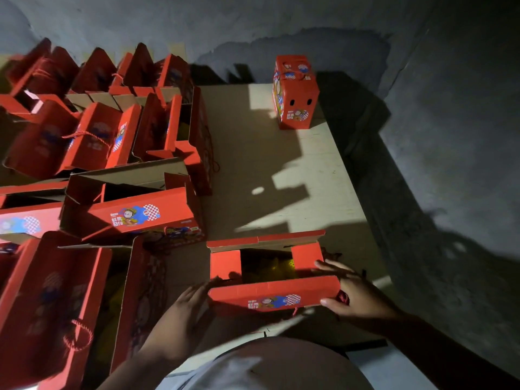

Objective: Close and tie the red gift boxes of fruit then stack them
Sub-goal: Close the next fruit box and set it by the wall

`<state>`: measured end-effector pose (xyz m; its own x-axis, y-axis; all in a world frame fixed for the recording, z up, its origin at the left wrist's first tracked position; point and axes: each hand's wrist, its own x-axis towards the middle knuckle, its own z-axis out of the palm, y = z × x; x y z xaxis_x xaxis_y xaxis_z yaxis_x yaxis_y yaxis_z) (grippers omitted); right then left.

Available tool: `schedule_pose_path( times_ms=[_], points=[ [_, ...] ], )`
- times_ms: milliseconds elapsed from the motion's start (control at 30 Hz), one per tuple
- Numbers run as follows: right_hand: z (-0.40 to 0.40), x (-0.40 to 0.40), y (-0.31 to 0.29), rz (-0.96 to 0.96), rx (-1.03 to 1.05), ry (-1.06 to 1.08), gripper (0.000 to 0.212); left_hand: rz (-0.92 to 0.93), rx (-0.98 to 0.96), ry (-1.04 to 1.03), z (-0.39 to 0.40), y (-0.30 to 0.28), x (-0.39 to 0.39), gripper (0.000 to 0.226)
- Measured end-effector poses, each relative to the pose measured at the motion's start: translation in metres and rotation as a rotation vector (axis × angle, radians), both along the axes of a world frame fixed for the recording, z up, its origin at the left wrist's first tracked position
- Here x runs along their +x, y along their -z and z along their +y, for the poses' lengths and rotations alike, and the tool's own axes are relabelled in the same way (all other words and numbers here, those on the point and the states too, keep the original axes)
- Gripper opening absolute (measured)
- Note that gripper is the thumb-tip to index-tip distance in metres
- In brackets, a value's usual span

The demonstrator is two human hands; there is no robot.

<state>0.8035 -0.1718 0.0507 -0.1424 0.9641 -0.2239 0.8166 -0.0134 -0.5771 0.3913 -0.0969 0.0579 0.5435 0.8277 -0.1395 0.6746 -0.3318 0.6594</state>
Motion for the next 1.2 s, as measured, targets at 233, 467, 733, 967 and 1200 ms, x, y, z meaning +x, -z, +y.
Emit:
schedule_pose_path(
  times_ms=[233,467,733,967,1200],
  points=[
    [0.017,-0.023,0.008,0.163,0.073,0.359,0.066,0.132,0.151,-0.044,0.009,0.005,0.019,0.075],
    [0.010,-0.025,0.004,-0.130,0.017,0.081,0.084,0.403,0.280,0.221,0.006,-0.001,0.029,0.090],
    [0.008,-0.028,-0.008,-0.295,0.028,-0.022,0.089,0.356,0.351,0.222,0.003,-0.001,0.033,0.073],
    [0.012,-0.026,-0.009,-0.327,0.057,-0.065,0.089,0.359,0.441,0.208,0.001,0.004,0.031,0.061],
    [-0.011,-0.030,0.009,-0.332,-0.091,-0.004,0.091,0.346,0.297,0.142,-0.019,0.025,0.023,0.097]
  ],
)
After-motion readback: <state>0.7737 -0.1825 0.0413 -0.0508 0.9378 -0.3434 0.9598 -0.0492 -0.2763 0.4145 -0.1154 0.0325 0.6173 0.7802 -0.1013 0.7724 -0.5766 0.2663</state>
